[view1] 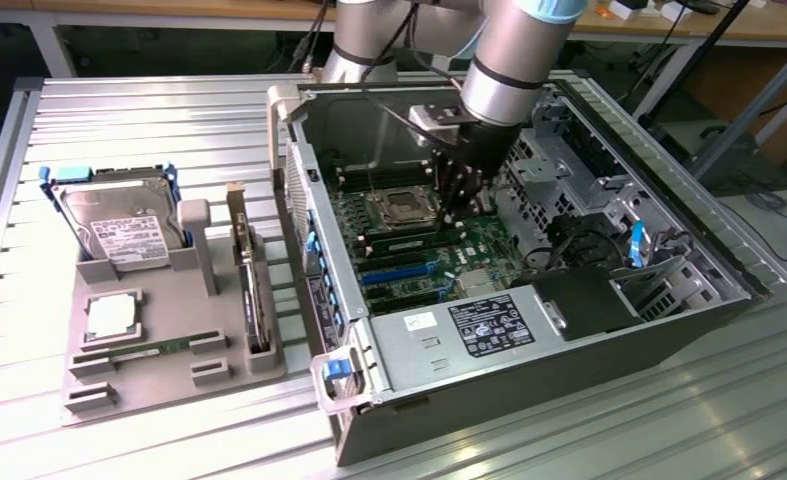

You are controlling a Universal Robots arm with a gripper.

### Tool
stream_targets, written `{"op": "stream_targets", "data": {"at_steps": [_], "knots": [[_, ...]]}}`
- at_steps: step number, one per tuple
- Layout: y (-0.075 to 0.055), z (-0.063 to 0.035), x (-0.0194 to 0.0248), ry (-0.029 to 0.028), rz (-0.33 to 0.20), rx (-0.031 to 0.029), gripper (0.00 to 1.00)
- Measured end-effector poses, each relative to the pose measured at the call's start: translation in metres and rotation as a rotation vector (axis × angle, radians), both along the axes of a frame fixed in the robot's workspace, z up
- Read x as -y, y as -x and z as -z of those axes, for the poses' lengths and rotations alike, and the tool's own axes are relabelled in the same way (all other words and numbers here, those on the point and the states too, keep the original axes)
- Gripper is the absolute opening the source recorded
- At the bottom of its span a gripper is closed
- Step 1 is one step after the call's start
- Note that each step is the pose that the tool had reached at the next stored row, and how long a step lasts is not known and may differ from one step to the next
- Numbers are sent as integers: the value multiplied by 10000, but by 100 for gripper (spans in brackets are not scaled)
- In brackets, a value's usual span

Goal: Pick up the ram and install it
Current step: 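Press down the ram until it locks into place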

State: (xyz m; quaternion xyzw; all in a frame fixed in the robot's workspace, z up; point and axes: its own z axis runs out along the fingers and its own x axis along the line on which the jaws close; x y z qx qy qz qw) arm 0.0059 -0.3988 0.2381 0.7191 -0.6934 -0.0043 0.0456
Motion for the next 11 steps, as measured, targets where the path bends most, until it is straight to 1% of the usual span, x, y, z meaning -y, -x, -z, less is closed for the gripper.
{"op": "stream_targets", "data": {"at_steps": [1,2,3,4,5,7,8,9,10,11], "knots": [[-73,-4,0,-11,0,0,10],[-161,-48,0,-16,0,0,10],[-188,-93,-5,-14,-1,0,10],[-203,-163,-20,4,0,1,10],[-205,-238,-46,33,3,22,10],[-205,-293,-68,34,10,80,10],[-205,-348,-88,37,23,143,10],[-205,-385,-102,36,47,232,10],[-206,-432,-117,37,102,364,10],[-206,-473,-128,36,156,451,10]]}}
